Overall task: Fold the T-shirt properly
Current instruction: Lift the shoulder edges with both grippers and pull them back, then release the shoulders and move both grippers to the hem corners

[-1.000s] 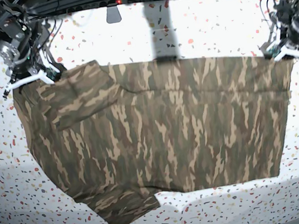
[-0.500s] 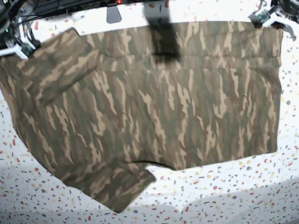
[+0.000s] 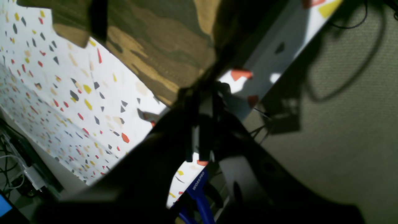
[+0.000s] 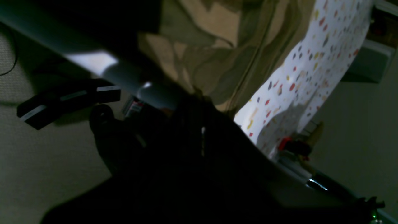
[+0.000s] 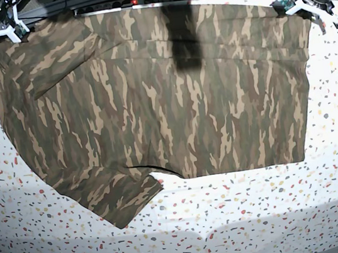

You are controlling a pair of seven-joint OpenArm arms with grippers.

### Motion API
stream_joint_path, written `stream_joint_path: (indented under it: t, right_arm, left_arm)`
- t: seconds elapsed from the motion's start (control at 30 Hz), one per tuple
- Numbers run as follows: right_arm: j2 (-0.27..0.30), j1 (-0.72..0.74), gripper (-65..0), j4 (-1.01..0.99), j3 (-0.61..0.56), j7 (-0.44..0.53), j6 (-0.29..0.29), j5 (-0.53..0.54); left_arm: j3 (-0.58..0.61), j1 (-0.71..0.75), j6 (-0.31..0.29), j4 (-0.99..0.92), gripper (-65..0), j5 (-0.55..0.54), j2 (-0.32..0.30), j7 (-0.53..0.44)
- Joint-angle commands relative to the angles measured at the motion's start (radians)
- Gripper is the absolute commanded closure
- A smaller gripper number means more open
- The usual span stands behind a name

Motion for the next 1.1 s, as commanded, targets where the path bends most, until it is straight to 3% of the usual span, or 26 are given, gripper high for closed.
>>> stream_joint_path:
  t: [0.0, 0.03, 0.07, 0.13, 0.17, 0.27, 0.47, 0.63, 0.7, 0.83, 1.0, 1.07]
  right_arm:
    - [0.017, -0.01, 0.0, 0.018, 0.011, -0.042, -0.029, -0.021]
    - [0.017, -0.01, 0.0, 0.029, 0.011, -0.059, -0.027, -0.021]
    - [0.017, -0.01, -1.2, 0.04, 0.011, -0.07, -0.026, -0.021]
    - [0.017, -0.01, -11.9, 0.067, 0.011, -0.085, -0.026, -0.021]
    - [0.017, -0.013, -17.3, 0.081, 0.011, -0.085, -0.026, -0.021]
    - [0.02, -0.055, -26.7, 0.131, 0.011, -0.085, -0.026, -0.026]
    - [0.02, -0.176, -26.7, 0.245, 0.011, -0.085, -0.054, -0.15]
    - [0.02, -0.201, -26.7, 0.336, 0.055, -0.08, -0.09, -0.141]
    - [0.019, -0.194, -26.7, 0.363, 0.099, -0.036, -0.098, -0.082]
    - [0.019, -0.111, -26.7, 0.377, 0.182, 0.035, -0.071, 0.151]
    - [0.019, 0.098, -26.7, 0.371, 0.2, 0.035, 0.074, 0.47]
    - [0.019, 0.181, -26.7, 0.364, 0.2, 0.032, 0.098, 0.569]
  left_arm:
    - [-0.008, 0.005, 0.009, 0.013, 0.0, 0.014, -0.022, 0.053]
    - [-0.008, 0.005, 0.009, 0.02, -3.3, 0.014, -0.023, 0.075]
    - [-0.008, 0.005, 0.009, 0.029, -11.1, 0.014, -0.023, 0.103]
    - [-0.008, 0.006, 0.009, 0.046, -23.8, 0.014, -0.022, 0.137]
    - [-0.008, 0.011, 0.01, 0.052, -26.6, 0.014, -0.023, 0.14]
    - [-0.008, 0.037, 0.012, 0.077, -26.9, 0.015, -0.023, 0.138]
    - [-0.014, 0.055, 0.012, 0.135, -26.9, 0.014, -0.043, 0.163]
    - [-0.12, 0.055, 0.012, 0.165, -26.9, -0.034, -0.05, 0.084]
    - [-0.196, 0.055, 0.012, 0.165, -26.9, -0.114, -0.05, -0.016]
    - [-0.358, 0.032, 0.012, 0.157, -26.9, -0.296, -0.023, -0.227]
    - [-0.467, -0.117, 0.007, 0.028, -26.9, -0.541, 0.08, -0.292]
    - [-0.467, -0.192, -0.053, -0.068, -26.9, -0.62, 0.113, -0.294]
